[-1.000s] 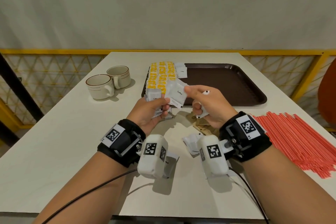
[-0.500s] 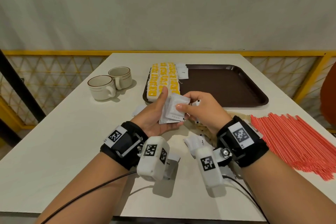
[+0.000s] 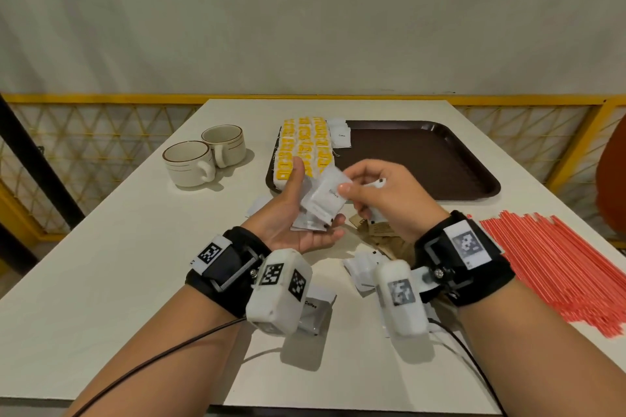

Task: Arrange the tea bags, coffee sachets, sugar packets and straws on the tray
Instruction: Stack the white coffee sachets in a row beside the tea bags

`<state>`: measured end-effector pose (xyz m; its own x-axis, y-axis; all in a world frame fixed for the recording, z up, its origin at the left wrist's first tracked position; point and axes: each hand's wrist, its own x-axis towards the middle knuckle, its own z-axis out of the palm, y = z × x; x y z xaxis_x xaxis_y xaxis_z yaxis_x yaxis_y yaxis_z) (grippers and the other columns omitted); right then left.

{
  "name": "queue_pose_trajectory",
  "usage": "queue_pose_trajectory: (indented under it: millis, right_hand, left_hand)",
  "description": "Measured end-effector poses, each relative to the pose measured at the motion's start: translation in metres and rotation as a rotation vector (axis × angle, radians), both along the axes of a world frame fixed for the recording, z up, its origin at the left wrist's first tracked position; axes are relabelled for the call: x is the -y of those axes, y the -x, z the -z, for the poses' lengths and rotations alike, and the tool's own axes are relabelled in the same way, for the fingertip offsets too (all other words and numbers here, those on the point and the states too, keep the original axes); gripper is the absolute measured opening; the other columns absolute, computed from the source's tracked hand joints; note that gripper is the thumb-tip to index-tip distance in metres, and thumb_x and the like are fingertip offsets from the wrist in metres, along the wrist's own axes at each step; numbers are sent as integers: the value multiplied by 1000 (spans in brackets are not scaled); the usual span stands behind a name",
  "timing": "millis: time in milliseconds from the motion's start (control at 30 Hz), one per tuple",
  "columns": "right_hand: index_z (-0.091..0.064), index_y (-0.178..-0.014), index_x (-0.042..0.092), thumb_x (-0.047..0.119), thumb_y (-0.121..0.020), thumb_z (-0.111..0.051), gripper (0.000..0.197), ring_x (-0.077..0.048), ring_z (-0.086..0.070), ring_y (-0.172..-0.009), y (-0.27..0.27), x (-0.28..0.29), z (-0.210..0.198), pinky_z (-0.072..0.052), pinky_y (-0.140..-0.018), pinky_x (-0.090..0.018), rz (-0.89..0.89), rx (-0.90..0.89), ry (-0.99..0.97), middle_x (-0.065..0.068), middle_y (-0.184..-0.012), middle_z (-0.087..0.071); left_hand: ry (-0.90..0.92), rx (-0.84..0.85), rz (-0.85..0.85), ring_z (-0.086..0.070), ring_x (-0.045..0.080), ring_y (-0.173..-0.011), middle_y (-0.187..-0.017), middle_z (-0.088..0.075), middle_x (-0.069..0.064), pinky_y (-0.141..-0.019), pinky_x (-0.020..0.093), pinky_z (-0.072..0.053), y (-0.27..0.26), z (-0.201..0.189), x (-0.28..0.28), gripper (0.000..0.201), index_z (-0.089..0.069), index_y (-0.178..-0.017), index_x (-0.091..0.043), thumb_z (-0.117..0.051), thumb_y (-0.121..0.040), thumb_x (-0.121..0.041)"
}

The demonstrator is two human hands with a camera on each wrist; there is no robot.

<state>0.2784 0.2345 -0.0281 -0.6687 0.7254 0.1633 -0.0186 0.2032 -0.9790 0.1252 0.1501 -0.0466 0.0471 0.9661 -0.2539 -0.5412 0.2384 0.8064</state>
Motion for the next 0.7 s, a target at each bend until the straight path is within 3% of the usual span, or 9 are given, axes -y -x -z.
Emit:
queue_pose_trajectory:
  millis: [100,200,267,333,400,500,700]
  right_hand:
    - [-69,-89,10,12,-82,-73,9,-9,-51,-54,4,3,4,-40,-50,-20,1,74,-82,-2,-74,-61]
    - [-69,-91,4,7,-84,-71,8,2,-50,-51,3,6,4,-39,-50,-10,-36,130,-172,-5,-76,-61]
    - [-68,-93,4,0,-86,-65,8,1,-54,-53,4,9,3,-41,-51,-10,-40,123,-160,-5,-80,-60]
    - [-65,-98,6,-10,-87,-55,21,-10,-60,-60,6,8,1,-48,-54,-17,-7,-25,7,-8,-88,-60]
    - [-60,-108,6,-15,-89,-43,33,-18,-69,-81,7,5,-2,-56,-67,-24,-36,-250,264,-12,-100,-63]
    - [-51,-124,9,-14,-94,-36,41,-23,-62,-116,7,3,-1,-57,-86,-33,-148,-426,469,-15,-124,-62]
    - [-46,-131,13,-3,-99,-37,37,-12,-51,-127,12,7,7,-41,-108,-38,-159,-285,293,-5,-135,-57]
  left_hand:
    - [-33,-46,97,-65,20,-82,-98,-66,9,-80,35,-57,0,2,1,90,-56,-128,-17,-59,-59,-75]
    - [-42,-81,117,-66,20,-80,-89,-66,10,-74,33,-58,1,5,2,80,-57,-124,-12,-86,-57,-46]
    - [-66,-94,65,-62,17,-71,-81,-63,9,-65,28,-55,-2,4,2,44,-59,-113,-7,-77,-75,-21]
    - [-61,-74,-21,-57,15,-62,-73,-59,7,-57,25,-51,-4,1,3,13,-60,-97,-6,-61,-84,-7]
    - [-56,-64,-100,-54,15,-58,-69,-56,6,-54,25,-49,-4,-1,3,6,-60,-90,-8,-55,-87,-4]
    - [-52,-79,-131,-52,13,-57,-69,-55,6,-51,23,-48,-6,-1,3,11,-59,-90,-10,-62,-80,-10]
    - [-113,-123,-159,-50,9,-54,-70,-60,0,-48,20,-44,-12,4,1,25,-60,-94,-16,-70,-71,-15]
